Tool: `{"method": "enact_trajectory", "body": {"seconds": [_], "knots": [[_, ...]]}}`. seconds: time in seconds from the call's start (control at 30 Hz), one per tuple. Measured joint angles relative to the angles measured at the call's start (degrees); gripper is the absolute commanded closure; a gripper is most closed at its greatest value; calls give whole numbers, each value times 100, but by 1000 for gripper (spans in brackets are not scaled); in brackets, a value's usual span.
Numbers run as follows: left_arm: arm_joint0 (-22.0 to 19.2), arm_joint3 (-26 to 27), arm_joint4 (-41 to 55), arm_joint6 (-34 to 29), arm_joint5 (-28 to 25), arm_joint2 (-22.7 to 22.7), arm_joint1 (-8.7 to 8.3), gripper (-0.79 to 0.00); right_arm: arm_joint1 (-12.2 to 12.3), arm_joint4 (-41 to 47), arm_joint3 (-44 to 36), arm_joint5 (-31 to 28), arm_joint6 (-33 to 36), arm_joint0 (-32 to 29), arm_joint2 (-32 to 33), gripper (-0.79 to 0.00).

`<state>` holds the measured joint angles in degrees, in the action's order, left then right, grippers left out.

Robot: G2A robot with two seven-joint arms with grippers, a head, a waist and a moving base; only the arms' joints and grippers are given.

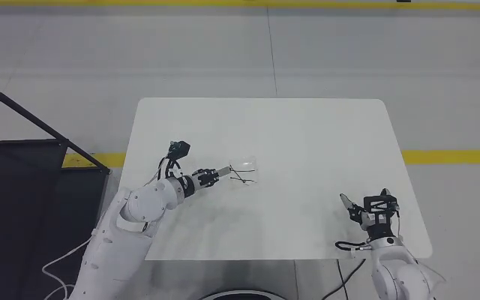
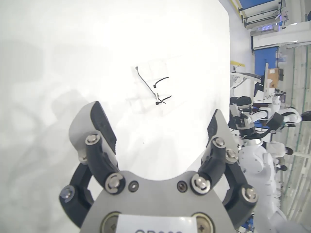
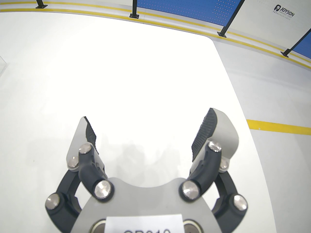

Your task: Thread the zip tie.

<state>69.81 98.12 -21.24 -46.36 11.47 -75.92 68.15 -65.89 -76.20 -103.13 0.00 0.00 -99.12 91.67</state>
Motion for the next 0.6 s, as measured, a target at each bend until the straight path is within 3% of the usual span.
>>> {"method": "enact_trajectory", "body": {"seconds": [0.43, 0.6], "knots": [[55, -131, -26, 206, -21, 80, 10, -785, 0, 0, 0, 0, 0, 0, 0, -785], [-160, -232, 147, 307, 126, 268, 53, -785, 0, 0, 0, 0, 0, 0, 0, -785]]}}
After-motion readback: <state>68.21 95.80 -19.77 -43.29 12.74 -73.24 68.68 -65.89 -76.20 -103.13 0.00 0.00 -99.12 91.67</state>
